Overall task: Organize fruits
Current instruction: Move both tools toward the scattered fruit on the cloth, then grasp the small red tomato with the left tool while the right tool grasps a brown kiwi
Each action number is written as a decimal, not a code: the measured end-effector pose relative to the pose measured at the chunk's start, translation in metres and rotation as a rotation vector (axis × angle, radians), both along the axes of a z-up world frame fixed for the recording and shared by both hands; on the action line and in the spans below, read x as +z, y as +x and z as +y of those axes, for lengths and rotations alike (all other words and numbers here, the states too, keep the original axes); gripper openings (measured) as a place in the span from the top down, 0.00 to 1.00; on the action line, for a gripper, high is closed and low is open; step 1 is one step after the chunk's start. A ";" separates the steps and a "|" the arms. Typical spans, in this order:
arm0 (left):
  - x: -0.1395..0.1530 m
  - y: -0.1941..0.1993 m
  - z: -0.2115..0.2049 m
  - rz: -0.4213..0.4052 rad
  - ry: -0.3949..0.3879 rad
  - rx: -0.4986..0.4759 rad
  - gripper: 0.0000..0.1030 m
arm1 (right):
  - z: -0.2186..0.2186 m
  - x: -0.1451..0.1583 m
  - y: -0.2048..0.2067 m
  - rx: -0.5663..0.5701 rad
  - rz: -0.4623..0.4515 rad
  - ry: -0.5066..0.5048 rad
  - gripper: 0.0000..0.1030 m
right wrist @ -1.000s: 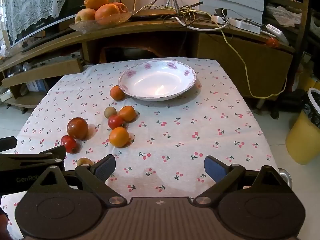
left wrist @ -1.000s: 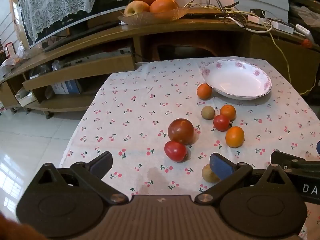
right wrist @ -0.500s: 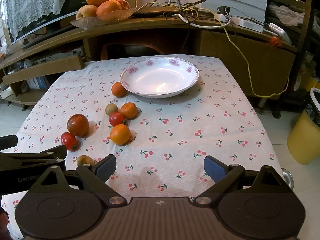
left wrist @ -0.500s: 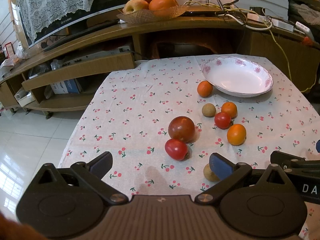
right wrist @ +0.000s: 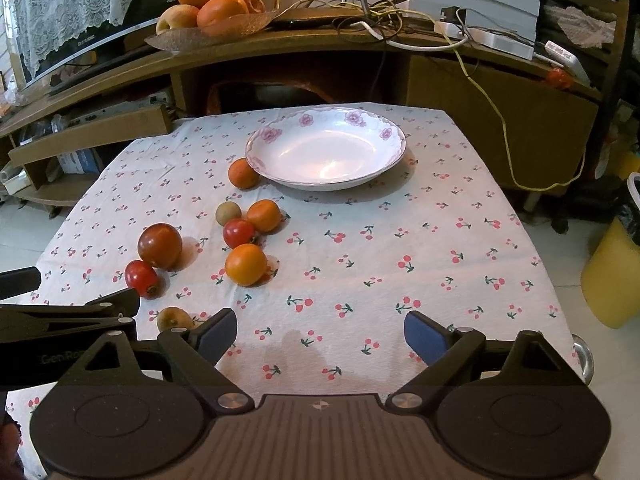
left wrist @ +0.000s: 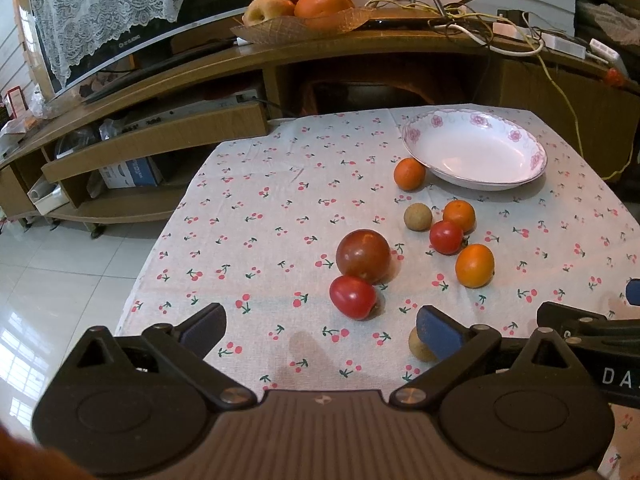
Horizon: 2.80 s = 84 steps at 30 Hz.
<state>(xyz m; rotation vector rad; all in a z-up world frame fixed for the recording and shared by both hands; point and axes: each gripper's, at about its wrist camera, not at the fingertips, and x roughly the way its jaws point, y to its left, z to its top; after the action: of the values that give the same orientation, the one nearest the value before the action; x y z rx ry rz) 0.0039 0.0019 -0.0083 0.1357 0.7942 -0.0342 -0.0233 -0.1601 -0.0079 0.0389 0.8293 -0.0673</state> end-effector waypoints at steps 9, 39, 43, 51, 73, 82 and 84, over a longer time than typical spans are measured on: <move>-0.004 0.002 0.004 -0.002 0.003 -0.013 0.00 | 0.003 -0.003 0.005 0.039 0.016 0.009 0.15; -0.011 0.007 0.043 0.013 -0.006 -0.048 0.00 | 0.036 -0.012 0.027 0.378 0.075 0.071 0.39; -0.010 0.007 0.050 0.002 0.007 -0.030 0.00 | 0.049 -0.017 0.029 0.437 0.098 0.082 0.53; -0.013 0.010 0.052 0.006 0.006 -0.025 0.00 | 0.063 -0.028 0.038 0.477 0.130 0.072 0.74; -0.037 0.042 0.004 0.052 -0.024 -0.150 0.41 | 0.001 -0.021 0.022 0.330 0.134 0.107 0.74; -0.036 0.038 0.001 0.054 -0.054 -0.167 0.60 | -0.002 -0.022 0.024 0.318 0.142 0.105 0.74; -0.035 0.037 0.002 0.058 -0.058 -0.169 0.61 | -0.004 -0.023 0.024 0.318 0.141 0.102 0.74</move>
<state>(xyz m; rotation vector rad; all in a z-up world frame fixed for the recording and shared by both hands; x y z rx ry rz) 0.0407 0.0044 -0.0433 0.1469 0.8375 -0.2213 0.0006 -0.1637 -0.0305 -0.0017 0.9708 0.2742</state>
